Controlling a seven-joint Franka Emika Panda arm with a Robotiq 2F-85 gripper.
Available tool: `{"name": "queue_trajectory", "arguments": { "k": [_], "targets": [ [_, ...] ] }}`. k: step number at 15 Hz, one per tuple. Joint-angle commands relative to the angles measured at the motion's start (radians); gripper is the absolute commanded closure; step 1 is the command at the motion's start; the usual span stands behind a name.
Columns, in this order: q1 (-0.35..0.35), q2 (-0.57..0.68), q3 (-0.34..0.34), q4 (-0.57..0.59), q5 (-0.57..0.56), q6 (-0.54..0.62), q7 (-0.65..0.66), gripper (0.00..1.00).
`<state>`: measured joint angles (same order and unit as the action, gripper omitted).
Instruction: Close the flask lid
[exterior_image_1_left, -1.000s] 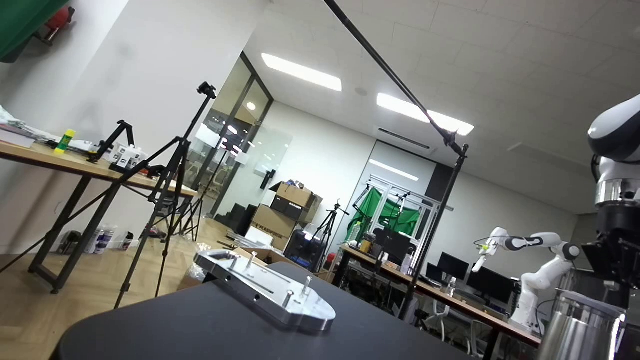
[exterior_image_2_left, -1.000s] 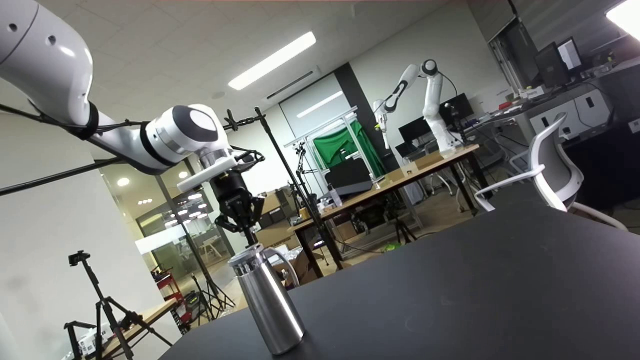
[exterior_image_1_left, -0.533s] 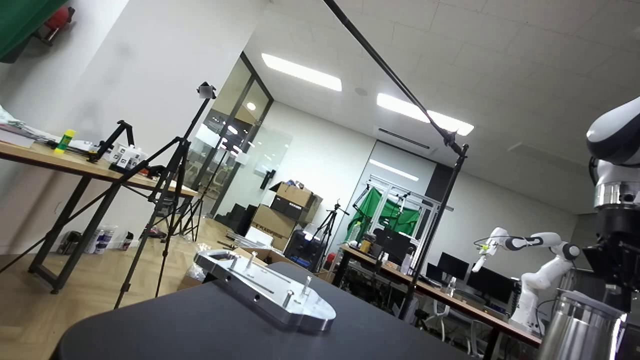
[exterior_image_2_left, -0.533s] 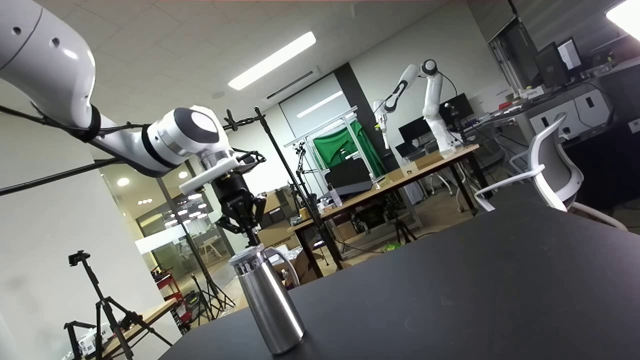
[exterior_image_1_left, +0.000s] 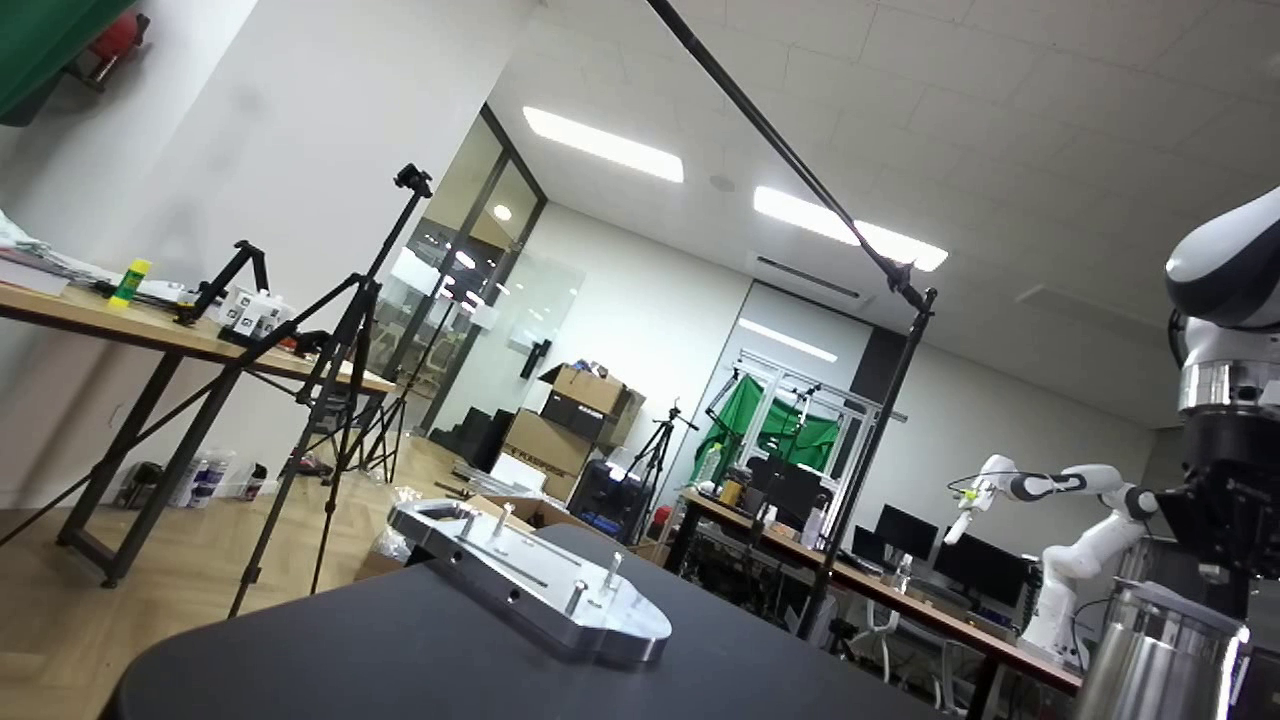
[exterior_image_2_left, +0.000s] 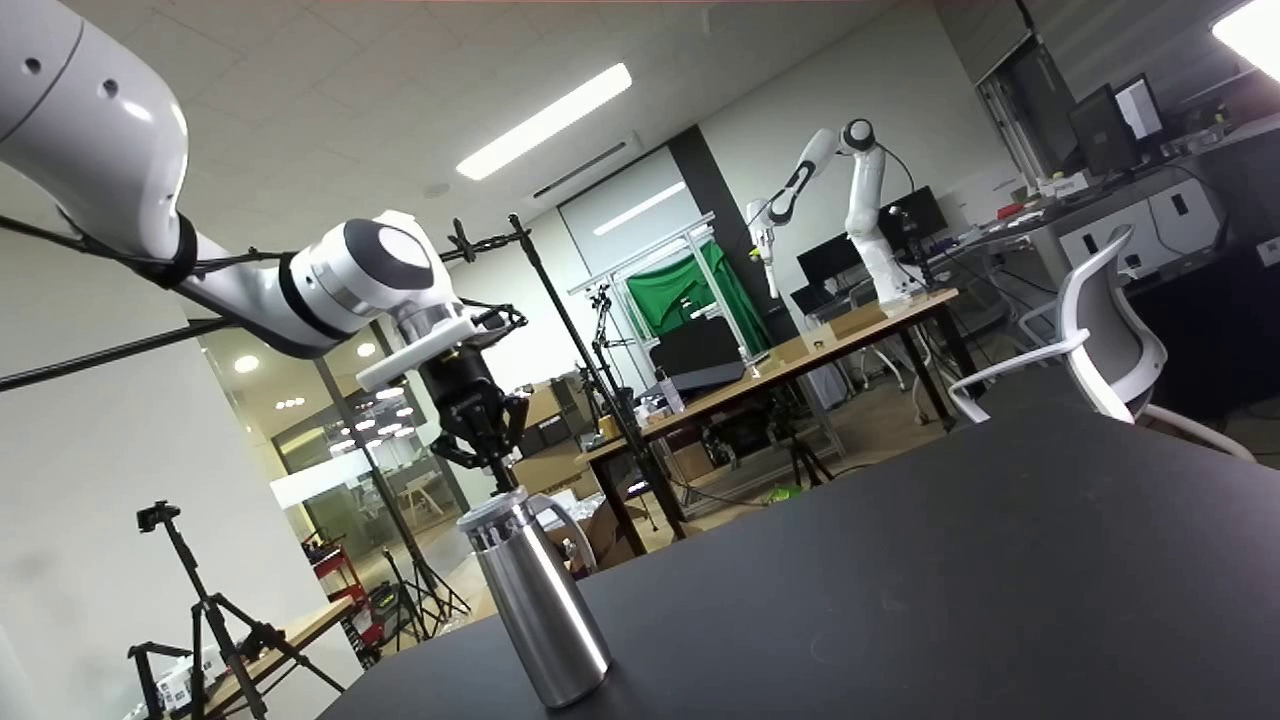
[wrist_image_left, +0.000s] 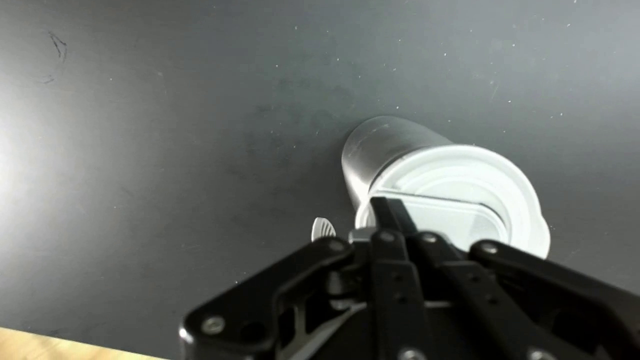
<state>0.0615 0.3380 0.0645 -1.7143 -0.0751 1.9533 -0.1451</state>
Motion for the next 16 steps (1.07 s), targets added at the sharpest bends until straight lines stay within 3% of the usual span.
{"name": "queue_trajectory", "arguments": {
  "k": [1,5,6,7,16],
  "targets": [
    [0.006,-0.038,0.015,-0.001,0.003,-0.021,-0.026,1.0],
    [0.017,-0.096,0.027,-0.009,-0.014,-0.078,-0.071,1.0],
    [0.021,-0.109,0.027,-0.013,-0.024,-0.087,-0.068,0.74],
    [0.024,-0.116,0.027,-0.01,-0.032,-0.102,-0.068,0.73],
    [0.024,-0.126,0.024,0.015,-0.044,-0.208,-0.058,0.13]
  ]
}}
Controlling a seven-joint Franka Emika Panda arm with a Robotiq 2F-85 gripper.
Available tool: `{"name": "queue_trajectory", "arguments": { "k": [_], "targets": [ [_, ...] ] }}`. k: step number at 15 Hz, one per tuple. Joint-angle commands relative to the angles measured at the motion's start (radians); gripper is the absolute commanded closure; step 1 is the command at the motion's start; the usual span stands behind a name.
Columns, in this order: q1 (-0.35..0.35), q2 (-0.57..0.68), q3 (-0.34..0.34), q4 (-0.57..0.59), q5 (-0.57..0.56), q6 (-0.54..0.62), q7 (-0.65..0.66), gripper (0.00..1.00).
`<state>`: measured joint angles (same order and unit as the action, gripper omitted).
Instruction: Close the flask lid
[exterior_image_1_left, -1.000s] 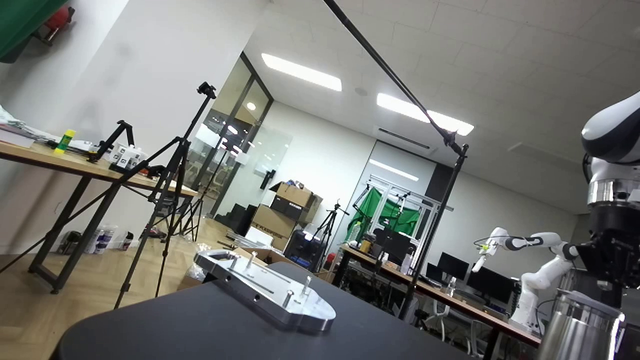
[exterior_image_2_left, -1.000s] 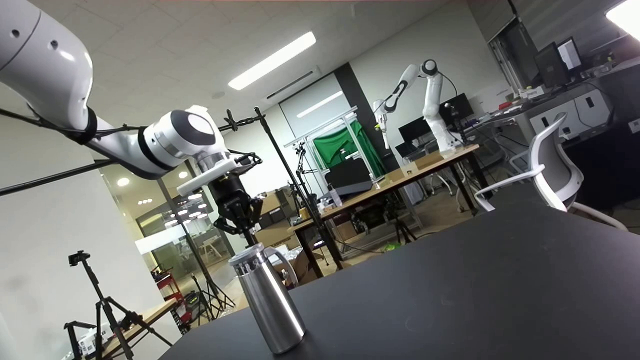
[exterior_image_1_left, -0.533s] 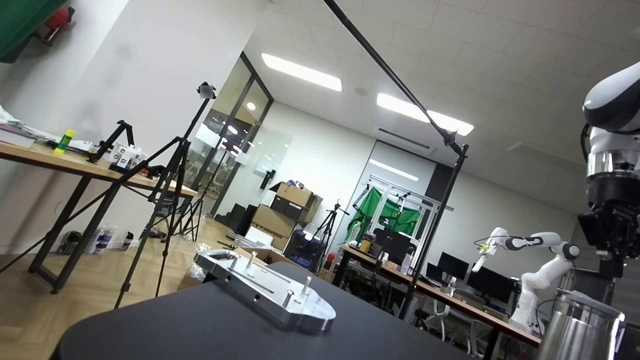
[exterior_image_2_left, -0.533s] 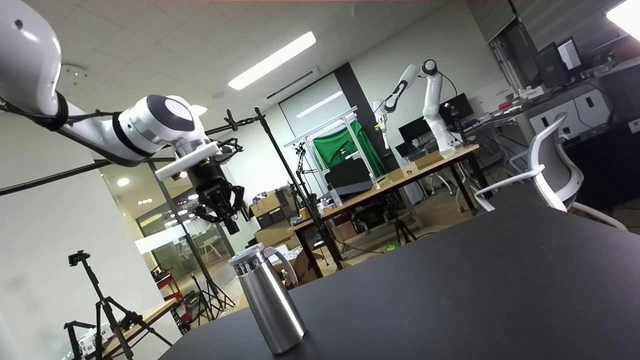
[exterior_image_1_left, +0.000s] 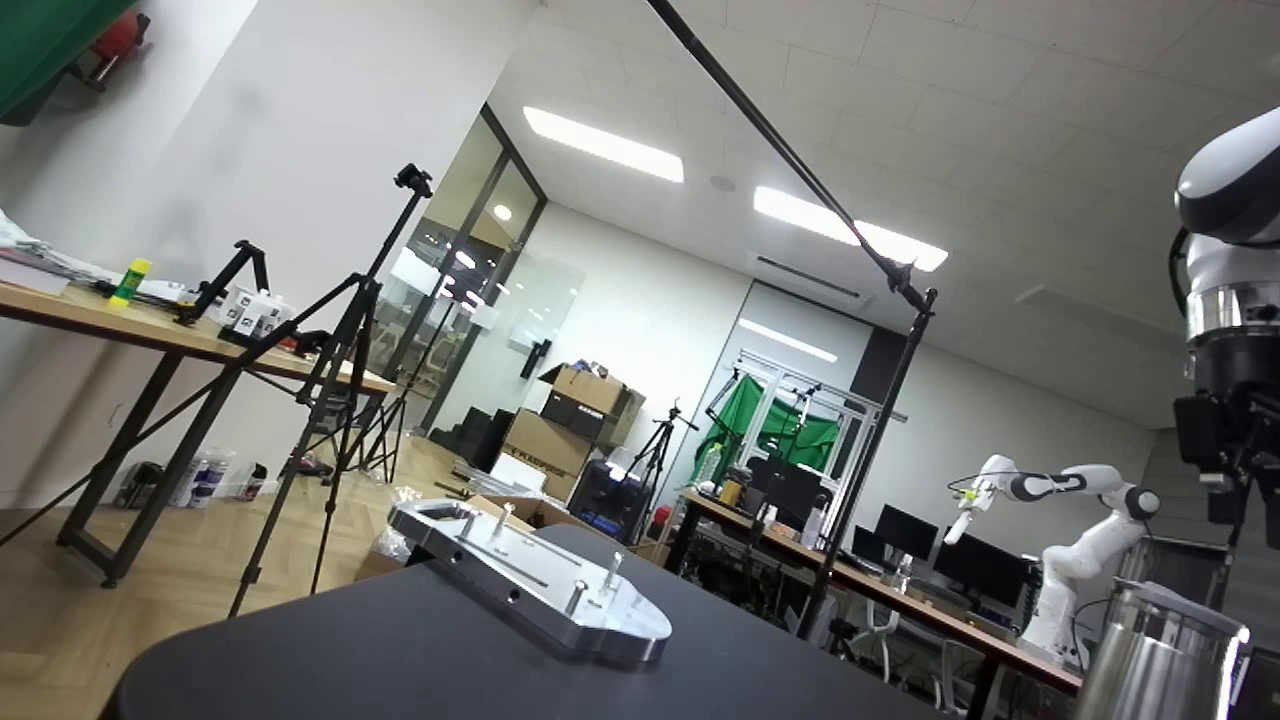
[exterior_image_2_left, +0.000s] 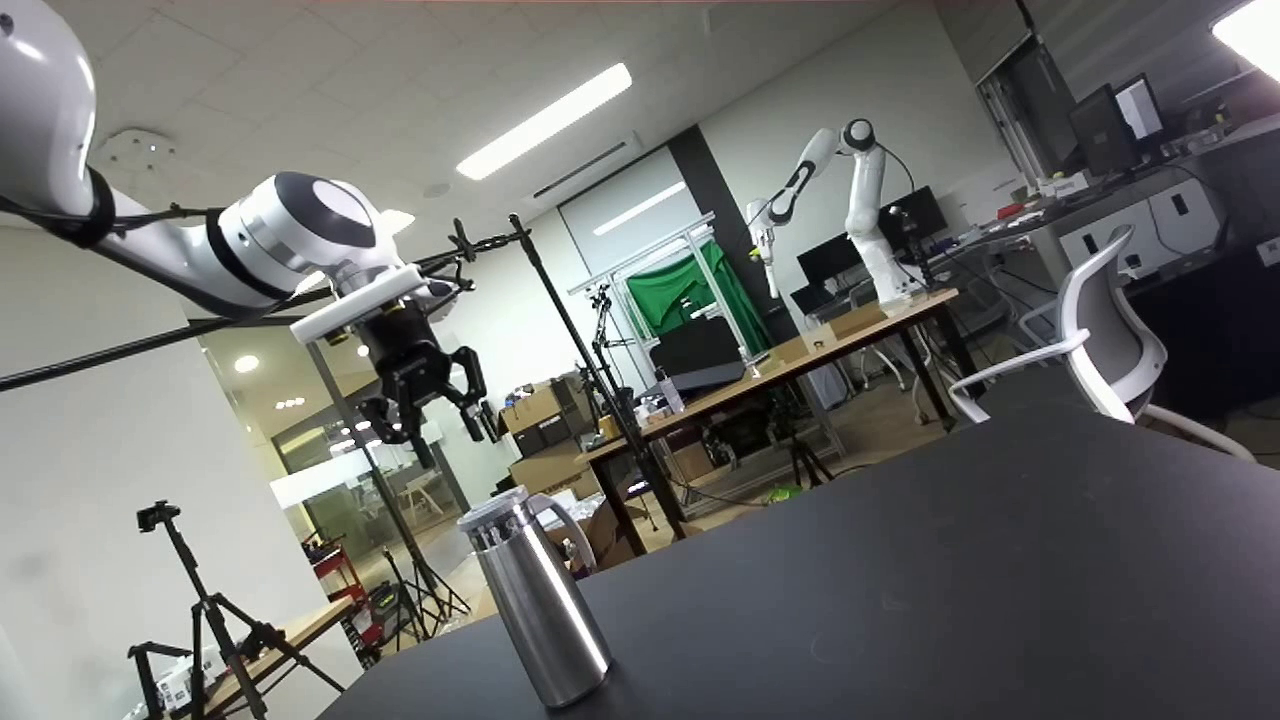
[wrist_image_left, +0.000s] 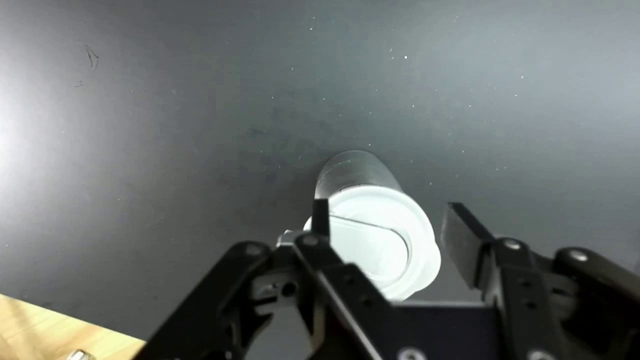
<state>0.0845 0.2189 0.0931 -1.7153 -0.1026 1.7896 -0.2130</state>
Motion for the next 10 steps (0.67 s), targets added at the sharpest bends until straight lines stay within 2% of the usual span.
{"name": "queue_trajectory", "arguments": {
  "k": [1,3,6,7,10],
  "targets": [
    [0.001,-0.009,-0.005,0.015,-0.016,-0.05,0.01,0.07],
    [-0.001,-0.012,-0.006,0.015,-0.016,-0.061,0.01,0.0],
    [-0.004,-0.012,-0.01,0.02,-0.012,-0.084,0.013,0.0],
    [-0.003,-0.002,-0.004,0.004,-0.001,-0.047,0.001,0.0],
    [-0.004,-0.005,-0.007,0.004,-0.001,-0.06,0.001,0.0]
  ]
}}
